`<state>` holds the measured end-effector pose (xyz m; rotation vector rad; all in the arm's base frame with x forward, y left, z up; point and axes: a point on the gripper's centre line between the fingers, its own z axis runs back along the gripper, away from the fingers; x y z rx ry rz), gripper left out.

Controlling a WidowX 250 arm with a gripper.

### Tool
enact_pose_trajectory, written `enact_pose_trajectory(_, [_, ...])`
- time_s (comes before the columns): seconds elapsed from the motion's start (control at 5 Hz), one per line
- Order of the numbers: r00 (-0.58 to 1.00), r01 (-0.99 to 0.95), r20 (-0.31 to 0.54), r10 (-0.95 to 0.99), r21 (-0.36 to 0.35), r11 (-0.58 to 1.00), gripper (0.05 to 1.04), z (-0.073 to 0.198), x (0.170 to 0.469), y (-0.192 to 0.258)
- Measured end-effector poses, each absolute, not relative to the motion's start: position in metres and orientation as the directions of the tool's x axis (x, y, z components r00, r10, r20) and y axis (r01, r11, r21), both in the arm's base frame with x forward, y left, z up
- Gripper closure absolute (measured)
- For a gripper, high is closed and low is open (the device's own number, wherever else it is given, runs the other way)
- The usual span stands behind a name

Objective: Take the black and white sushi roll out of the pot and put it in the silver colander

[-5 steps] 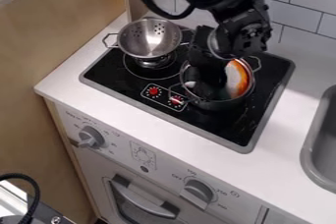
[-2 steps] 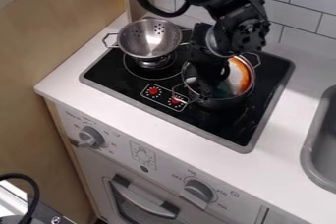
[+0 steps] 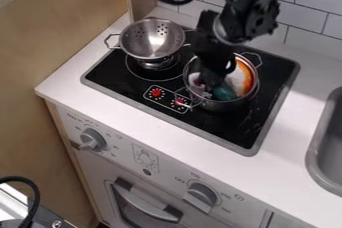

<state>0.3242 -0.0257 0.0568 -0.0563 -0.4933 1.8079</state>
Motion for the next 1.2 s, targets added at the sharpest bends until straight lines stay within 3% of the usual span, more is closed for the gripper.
enact_pose_trajectory(0.6, [-0.126, -0.963, 0.261, 0.957, -0.263, -0.055, 0.692, 0.085, 0.329, 0.012])
enact_pose_trajectory(1.0, [-0.015, -0.965, 0.297, 0.955, -0.254, 0.063, 0.692, 0.101, 0.343, 0.059])
enact_pose_trajectory(1.2, [0.022, -0.963, 0.295, 0.955, -0.251, 0.100, 0.692, 0.095, 0.347, 0.071])
